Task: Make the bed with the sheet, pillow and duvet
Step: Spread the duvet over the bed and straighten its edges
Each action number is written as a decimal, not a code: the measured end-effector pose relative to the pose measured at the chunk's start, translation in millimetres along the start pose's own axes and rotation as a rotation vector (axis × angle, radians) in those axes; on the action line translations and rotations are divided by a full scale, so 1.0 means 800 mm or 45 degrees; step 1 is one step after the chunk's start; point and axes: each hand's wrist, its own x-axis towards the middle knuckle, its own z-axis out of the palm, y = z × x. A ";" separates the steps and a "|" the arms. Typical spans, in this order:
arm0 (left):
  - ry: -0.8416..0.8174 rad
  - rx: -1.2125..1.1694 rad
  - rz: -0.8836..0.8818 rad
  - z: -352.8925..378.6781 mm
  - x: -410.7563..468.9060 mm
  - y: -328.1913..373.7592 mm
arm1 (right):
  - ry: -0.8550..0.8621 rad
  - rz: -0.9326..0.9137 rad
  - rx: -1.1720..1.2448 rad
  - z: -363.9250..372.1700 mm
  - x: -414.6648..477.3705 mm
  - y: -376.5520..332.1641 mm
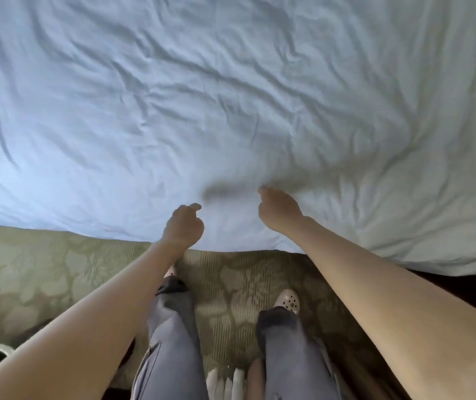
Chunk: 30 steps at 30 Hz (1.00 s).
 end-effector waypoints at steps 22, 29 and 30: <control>-0.166 0.318 0.118 -0.237 0.175 -0.356 | -0.109 -0.434 -0.430 0.103 0.208 -0.436; -0.385 0.205 -0.270 -0.311 0.166 -0.441 | -0.240 -0.566 -0.369 0.093 0.232 -0.556; -0.288 0.132 -0.317 -0.330 0.161 -0.451 | -0.232 -0.593 -0.374 0.089 0.236 -0.574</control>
